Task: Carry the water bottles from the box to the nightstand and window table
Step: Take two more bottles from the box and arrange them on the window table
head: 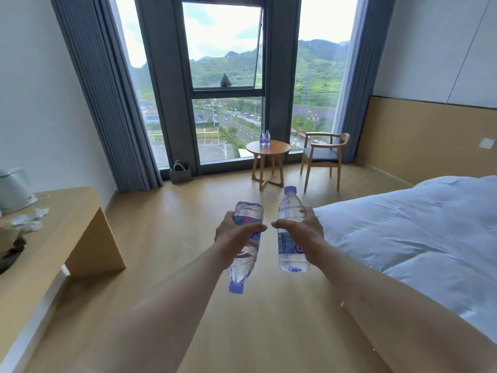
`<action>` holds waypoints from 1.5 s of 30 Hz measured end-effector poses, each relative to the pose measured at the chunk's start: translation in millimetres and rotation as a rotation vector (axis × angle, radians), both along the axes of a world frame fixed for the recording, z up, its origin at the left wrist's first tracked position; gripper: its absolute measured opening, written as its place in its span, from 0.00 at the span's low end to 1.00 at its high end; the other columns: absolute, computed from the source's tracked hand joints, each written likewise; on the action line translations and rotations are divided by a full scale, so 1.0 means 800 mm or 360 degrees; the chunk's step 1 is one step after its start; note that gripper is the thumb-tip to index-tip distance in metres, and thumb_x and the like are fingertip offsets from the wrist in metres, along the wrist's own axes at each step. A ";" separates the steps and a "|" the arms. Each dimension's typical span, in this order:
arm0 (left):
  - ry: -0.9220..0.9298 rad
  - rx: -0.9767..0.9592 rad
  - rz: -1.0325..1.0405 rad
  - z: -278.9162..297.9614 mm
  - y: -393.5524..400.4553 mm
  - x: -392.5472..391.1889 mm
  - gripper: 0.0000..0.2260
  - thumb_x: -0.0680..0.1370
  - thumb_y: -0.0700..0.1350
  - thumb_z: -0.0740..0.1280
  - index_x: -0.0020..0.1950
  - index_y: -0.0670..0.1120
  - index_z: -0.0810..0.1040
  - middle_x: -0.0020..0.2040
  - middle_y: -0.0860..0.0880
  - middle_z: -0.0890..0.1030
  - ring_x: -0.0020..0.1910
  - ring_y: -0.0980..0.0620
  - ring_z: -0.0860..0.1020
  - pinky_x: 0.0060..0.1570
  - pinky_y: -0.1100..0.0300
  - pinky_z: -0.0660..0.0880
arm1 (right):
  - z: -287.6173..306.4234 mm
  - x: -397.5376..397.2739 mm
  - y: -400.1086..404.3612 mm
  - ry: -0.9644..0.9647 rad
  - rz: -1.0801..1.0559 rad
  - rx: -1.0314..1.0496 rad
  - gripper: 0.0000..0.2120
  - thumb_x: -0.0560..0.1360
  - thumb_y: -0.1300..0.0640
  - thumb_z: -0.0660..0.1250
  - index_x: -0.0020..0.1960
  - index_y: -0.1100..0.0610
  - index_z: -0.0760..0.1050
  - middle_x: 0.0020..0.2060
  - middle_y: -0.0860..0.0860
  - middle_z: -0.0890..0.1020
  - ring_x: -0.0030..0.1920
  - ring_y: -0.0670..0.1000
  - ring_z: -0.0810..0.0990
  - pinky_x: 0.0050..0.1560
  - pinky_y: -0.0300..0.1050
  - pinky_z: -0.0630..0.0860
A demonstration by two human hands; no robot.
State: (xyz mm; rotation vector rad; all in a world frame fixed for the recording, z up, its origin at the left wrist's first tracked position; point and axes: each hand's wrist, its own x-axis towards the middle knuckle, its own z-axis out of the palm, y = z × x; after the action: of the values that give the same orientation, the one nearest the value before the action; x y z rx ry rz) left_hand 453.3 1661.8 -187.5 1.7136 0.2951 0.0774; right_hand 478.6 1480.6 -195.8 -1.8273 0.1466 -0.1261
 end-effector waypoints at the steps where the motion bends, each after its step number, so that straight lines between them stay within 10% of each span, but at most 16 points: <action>1: 0.0004 0.0016 -0.0034 0.002 0.007 0.027 0.29 0.57 0.56 0.82 0.53 0.55 0.74 0.49 0.48 0.83 0.44 0.48 0.85 0.35 0.58 0.81 | 0.003 0.021 0.007 -0.0001 -0.0034 -0.0014 0.37 0.58 0.38 0.78 0.61 0.43 0.65 0.47 0.45 0.77 0.45 0.48 0.77 0.33 0.39 0.71; 45: 0.0139 -0.0035 -0.0350 -0.020 0.052 1.219 0.35 0.62 0.54 0.85 0.63 0.51 0.72 0.53 0.47 0.83 0.48 0.46 0.84 0.35 0.55 0.82 | -0.035 1.158 0.048 0.0126 -0.0238 0.0124 0.35 0.64 0.40 0.81 0.64 0.45 0.66 0.50 0.49 0.78 0.48 0.52 0.81 0.38 0.44 0.78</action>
State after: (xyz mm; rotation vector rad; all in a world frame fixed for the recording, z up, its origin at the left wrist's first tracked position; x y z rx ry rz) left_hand 1428.2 1703.1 -203.7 1.7201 0.1697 -0.1618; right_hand 1404.9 1519.2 -223.6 -1.7434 0.3395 -0.1509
